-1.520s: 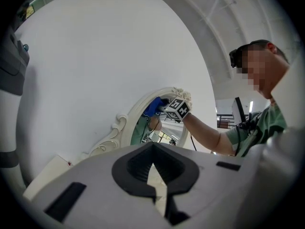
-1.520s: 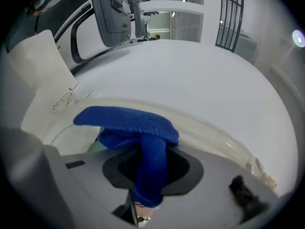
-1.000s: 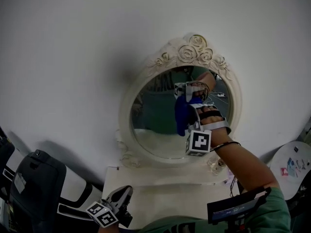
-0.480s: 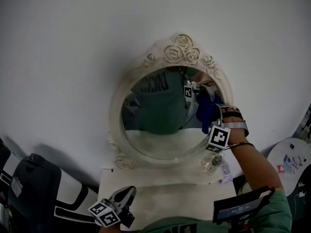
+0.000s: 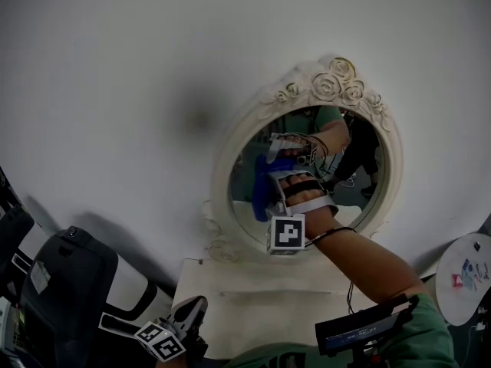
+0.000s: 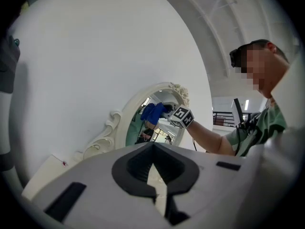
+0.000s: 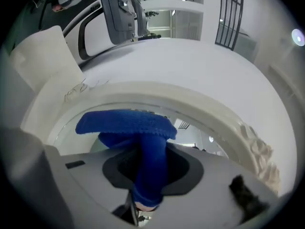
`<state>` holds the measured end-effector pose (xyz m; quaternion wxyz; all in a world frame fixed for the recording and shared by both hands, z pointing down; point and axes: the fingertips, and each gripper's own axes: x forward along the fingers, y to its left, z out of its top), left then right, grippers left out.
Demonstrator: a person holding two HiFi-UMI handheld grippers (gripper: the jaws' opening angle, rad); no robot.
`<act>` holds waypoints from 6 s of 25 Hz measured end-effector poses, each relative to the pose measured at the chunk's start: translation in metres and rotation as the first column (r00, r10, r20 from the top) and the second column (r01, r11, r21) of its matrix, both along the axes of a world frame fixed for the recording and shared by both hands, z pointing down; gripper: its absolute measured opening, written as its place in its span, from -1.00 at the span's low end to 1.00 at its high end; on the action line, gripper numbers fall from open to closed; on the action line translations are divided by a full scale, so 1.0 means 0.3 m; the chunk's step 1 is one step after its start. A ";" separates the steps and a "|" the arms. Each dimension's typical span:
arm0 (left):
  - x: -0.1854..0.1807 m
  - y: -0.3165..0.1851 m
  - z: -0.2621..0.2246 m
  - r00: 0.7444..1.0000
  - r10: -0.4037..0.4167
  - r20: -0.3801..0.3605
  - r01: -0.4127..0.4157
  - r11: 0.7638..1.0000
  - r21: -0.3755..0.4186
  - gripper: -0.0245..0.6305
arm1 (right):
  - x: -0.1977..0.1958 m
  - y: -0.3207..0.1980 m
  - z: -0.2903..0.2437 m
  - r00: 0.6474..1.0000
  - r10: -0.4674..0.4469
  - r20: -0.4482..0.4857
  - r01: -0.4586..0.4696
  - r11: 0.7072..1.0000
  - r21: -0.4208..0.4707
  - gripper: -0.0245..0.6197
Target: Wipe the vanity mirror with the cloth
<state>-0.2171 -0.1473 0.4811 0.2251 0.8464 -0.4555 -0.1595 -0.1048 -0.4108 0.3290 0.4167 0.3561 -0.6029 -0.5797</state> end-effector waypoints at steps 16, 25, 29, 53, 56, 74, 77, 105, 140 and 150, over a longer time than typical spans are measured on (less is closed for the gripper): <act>-0.137 0.001 0.039 0.984 -0.158 0.087 0.159 0.987 -0.009 -0.93 | -0.096 -0.021 0.002 1.000 -0.006 -0.014 0.006 1.000 0.005 -0.60; 0.111 -0.122 0.004 0.996 0.018 0.082 -0.020 1.000 0.018 -0.93 | 0.606 -0.080 0.037 0.963 0.265 -0.048 -0.263 0.964 0.045 -0.60; 0.206 -0.161 -0.003 0.994 0.079 0.081 -0.080 0.997 0.016 -0.93 | 0.918 -0.106 0.058 0.912 0.409 -0.043 -0.408 0.912 0.037 -0.60; -0.172 0.044 0.040 0.985 -0.162 0.056 0.162 0.987 -0.006 -0.93 | -0.276 0.015 0.106 0.994 -0.111 -0.008 0.111 0.994 -0.001 -0.60; -0.204 0.067 0.051 0.981 -0.186 0.053 0.187 0.982 -0.013 -0.93 | -0.301 -0.009 0.125 0.995 -0.095 -0.004 0.095 0.995 -0.008 -0.60; 0.105 -0.129 0.003 0.998 0.024 0.057 -0.025 1.000 0.013 -0.93 | 0.511 -0.070 0.149 0.983 0.176 -0.054 -0.176 0.984 0.014 -0.60; 0.180 -0.156 -0.010 0.996 0.068 0.060 -0.070 0.997 0.023 -0.93 | 0.731 -0.083 0.155 0.960 0.275 -0.052 -0.274 0.961 0.017 -0.60; -0.208 0.077 0.036 0.986 -0.161 0.047 0.161 0.987 -0.013 -0.93 | -0.245 -0.005 0.181 0.997 -0.082 -0.016 0.081 0.996 -0.021 -0.60; 0.233 -0.110 -0.045 0.995 0.082 0.059 -0.085 0.995 0.045 -0.93 | 1.044 -0.087 0.298 0.878 0.476 -0.048 -0.478 0.872 -0.101 -0.59; -0.049 0.001 0.003 0.997 -0.060 0.053 0.060 0.998 0.000 -0.93 | 0.203 -0.033 0.403 0.995 0.083 -0.053 -0.089 0.986 -0.141 -0.59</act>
